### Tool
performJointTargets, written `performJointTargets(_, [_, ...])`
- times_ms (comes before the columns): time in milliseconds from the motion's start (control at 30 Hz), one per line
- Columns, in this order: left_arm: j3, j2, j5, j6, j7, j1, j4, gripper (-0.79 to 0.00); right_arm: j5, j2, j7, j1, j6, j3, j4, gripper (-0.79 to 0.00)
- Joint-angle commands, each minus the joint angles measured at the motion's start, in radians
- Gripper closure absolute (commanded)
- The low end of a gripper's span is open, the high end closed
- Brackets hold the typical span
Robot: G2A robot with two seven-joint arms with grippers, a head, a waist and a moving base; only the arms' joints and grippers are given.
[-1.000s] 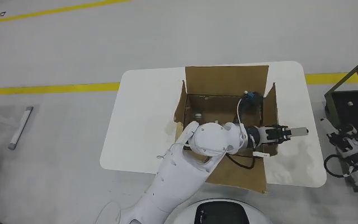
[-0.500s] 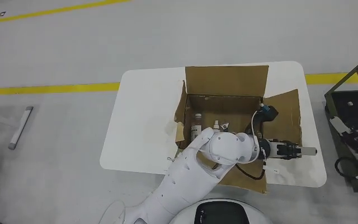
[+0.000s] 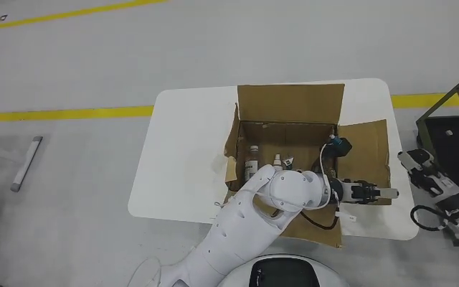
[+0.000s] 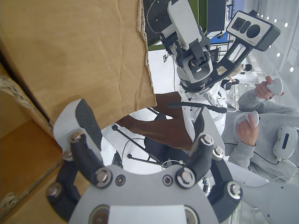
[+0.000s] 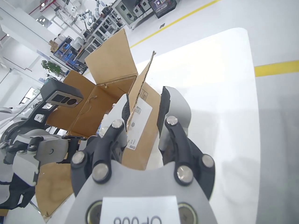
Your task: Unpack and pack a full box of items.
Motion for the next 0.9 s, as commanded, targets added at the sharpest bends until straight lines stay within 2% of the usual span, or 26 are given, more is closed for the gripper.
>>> performJointTargets(0, [-0.001, 0.001, 0.003, 0.0, -0.003, 0.0, 0.001, -0.785, 0.008, -0.001, 0.006, 0.004, -0.004, -0.012, 0.0, -0.342])
performJointTargets(267, [-0.011, 0.004, 0.007, 0.003, -0.016, 0.008, -0.007, -0.785, -0.036, -0.002, 0.019, 0.024, 0.005, -0.071, 0.022, -0.342])
performJointTargets(367, [-0.015, 0.006, 0.011, 0.006, -0.02, 0.012, -0.01, -0.785, -0.038, -0.003, 0.017, 0.03, 0.007, -0.093, 0.036, -0.302])
performJointTargets(433, [-0.016, 0.008, 0.016, 0.006, -0.024, 0.014, -0.014, -0.785, -0.028, -0.004, 0.013, 0.034, 0.008, -0.103, 0.043, -0.243])
performJointTargets(533, [-0.021, 0.01, 0.02, 0.009, -0.025, 0.016, -0.019, -0.785, -0.017, -0.006, 0.006, 0.038, 0.006, -0.115, 0.052, -0.077])
performJointTargets(567, [-0.024, 0.01, 0.02, 0.01, -0.026, 0.016, -0.022, -0.785, -0.017, -0.006, 0.005, 0.039, 0.006, -0.117, 0.054, 0.0])
performJointTargets(733, [-0.055, 0.018, 0.047, 0.022, -0.013, 0.012, -0.051, -0.785, -0.02, -0.007, -0.003, 0.041, 0.007, -0.125, 0.058, 0.0])
performJointTargets(867, [-0.102, 0.036, 0.15, 0.058, -0.005, 0.0, -0.089, -0.785, -0.023, -0.008, -0.009, 0.037, 0.007, -0.128, 0.06, 0.0])
